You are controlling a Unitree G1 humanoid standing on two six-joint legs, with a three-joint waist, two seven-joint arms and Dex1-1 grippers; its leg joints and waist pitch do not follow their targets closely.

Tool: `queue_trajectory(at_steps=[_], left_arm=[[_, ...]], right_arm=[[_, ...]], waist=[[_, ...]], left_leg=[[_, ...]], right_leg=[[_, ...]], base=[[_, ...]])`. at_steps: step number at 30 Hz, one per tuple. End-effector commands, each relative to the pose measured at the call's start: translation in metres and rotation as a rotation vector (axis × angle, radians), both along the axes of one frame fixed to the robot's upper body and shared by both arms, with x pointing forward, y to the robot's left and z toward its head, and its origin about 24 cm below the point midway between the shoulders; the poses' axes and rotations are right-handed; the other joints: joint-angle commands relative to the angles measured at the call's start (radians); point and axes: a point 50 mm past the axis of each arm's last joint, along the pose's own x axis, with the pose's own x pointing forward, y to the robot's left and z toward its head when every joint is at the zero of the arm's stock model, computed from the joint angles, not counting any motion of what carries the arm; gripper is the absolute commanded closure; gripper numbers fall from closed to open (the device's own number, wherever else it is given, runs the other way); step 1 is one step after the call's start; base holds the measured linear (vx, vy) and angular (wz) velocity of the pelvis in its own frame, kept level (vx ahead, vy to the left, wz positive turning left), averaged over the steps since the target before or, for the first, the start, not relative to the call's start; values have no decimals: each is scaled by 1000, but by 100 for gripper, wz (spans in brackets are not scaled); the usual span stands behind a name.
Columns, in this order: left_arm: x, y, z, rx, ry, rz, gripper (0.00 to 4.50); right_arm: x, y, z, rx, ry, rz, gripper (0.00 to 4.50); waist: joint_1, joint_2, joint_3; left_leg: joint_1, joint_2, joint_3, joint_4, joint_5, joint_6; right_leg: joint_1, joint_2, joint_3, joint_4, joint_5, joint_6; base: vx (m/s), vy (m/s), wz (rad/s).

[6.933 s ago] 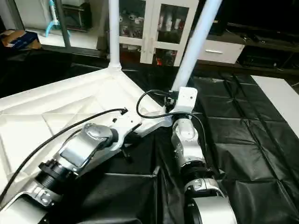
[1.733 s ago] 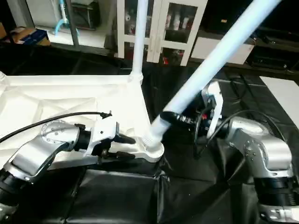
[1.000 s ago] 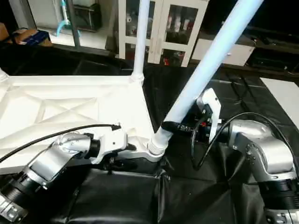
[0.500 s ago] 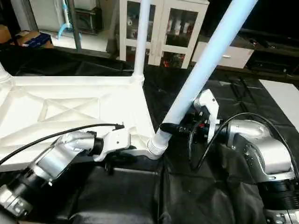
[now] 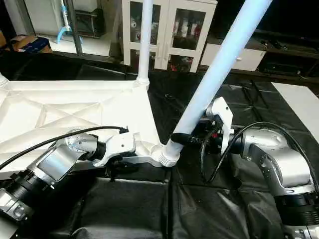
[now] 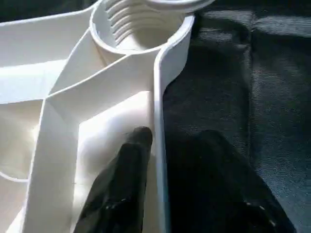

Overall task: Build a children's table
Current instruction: Insert table leg to table base

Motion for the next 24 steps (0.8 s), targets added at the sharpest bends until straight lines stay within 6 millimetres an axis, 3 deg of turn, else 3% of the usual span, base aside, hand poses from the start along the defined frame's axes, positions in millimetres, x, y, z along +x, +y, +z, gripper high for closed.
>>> queue_trajectory(at_steps=[1, 6, 7, 11, 12, 14, 16, 17, 24], left_arm=[[-1, 3, -6, 39, 35, 0, 244], [-6, 5, -12, 56, 68, 6, 225], [-6, 5, -13, 54, 76, 10, 261], [-10, 6, -16, 41, 99, 35, 285], [-10, 6, -16, 39, 99, 37, 302], [-12, 4, -16, 33, 101, 30, 306], [-14, 4, -16, 33, 103, 29, 309], [-15, 4, -16, 33, 103, 30, 341], [-19, 5, -12, 30, 121, 40, 395]], right_arm=[[0, -1, 9, 25, -24, -8, 273], [5, -2, 23, 94, -44, -12, 273], [5, -2, 24, 97, -45, -12, 273], [8, 0, 26, 95, -57, -10, 273], [9, 1, 25, 87, -57, -10, 273], [8, 1, 20, 58, -44, 1, 273], [6, 1, 14, 26, -31, 15, 273], [6, 1, 13, 19, -27, 19, 273], [8, 2, 7, 13, -25, 2, 273]], waist=[[-5, 10, -44], [-4, 8, -44], [-3, 10, -44], [-5, 11, -42], [-7, 0, -41], [-5, 6, -41], [-5, 2, -41], [-4, 4, -42], [-4, 3, -47]], left_leg=[[15, 66, -40, -87, -268, -22], [14, 67, -38, -85, -248, -12], [15, 66, -38, -85, -247, -11], [15, 67, -39, -87, -258, -19], [13, 67, -38, -87, -260, -18], [13, 67, -39, -87, -254, -17], [13, 67, -39, -87, -250, -13], [13, 68, -38, -87, -243, -12], [10, 66, -34, -85, -168, 12]], right_leg=[[16, -80, 40, -95, -286, -204], [17, -80, 41, -93, -269, -214], [17, -81, 41, -93, -272, -216], [16, -81, 41, -96, -307, -208], [16, -80, 40, -98, -315, -204], [15, -82, 41, -97, -321, -199], [15, -82, 41, -98, -326, -195], [14, -83, 42, -98, -319, -194], [23, -81, 41, -89, -201, -221]], base=[[0, 0, 0], [0, 0, 0], [0, 0, 0], [0, 0, 0], [0, 0, 0], [0, 0, 0], [0, 0, 0], [0, 0, 0], [0, 0, 0]])
